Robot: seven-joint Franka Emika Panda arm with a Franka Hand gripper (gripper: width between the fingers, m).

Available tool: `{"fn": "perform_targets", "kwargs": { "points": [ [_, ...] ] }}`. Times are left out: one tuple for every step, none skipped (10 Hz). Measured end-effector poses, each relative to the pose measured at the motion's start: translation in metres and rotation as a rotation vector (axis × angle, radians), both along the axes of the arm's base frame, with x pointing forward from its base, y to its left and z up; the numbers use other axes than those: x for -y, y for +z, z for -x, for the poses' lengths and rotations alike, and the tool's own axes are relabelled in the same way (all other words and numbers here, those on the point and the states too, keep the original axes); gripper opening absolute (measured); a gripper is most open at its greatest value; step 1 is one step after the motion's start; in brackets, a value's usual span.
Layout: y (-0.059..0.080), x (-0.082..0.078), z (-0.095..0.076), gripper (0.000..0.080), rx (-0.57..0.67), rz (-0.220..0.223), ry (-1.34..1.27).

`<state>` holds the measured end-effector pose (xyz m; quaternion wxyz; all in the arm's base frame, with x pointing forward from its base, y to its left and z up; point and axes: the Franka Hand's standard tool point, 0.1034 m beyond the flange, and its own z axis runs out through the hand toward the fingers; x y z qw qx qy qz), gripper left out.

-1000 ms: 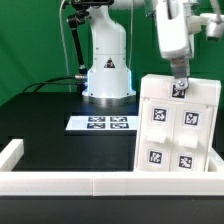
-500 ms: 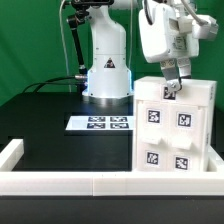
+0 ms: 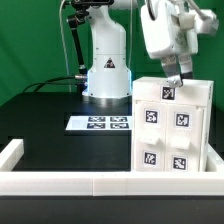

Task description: Assemble cabinet

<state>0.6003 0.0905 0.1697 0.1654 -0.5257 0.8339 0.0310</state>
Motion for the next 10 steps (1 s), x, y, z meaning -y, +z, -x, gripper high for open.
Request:
{"fn": "perform_targets", "kwargs": {
  "points": [
    [0.008,-0.004,0.0,0.0798,0.01,-0.005,0.003],
    [0.016,-0.008,-0.001,0.0797,0.02,-0.011,0.007],
    [0.02,-0.013,-0.001,0.0797,0.02,-0.016,0.015],
    [0.02,-0.019,0.0,0.0797,0.013,-0.02,0.025],
    [0.019,-0.018,0.0,0.0797,0.013,-0.018,0.034],
    [0.019,-0.018,0.0,0.0797,0.012,-0.017,0.036],
    [0.019,-0.018,0.0,0.0797,0.013,-0.016,0.04],
    [0.018,-0.018,0.0,0.0797,0.013,-0.016,0.041],
    [0.018,-0.018,0.0,0.0797,0.012,-0.015,0.042],
    [0.018,-0.018,0.001,0.0797,0.012,-0.015,0.043]
  ]
}}
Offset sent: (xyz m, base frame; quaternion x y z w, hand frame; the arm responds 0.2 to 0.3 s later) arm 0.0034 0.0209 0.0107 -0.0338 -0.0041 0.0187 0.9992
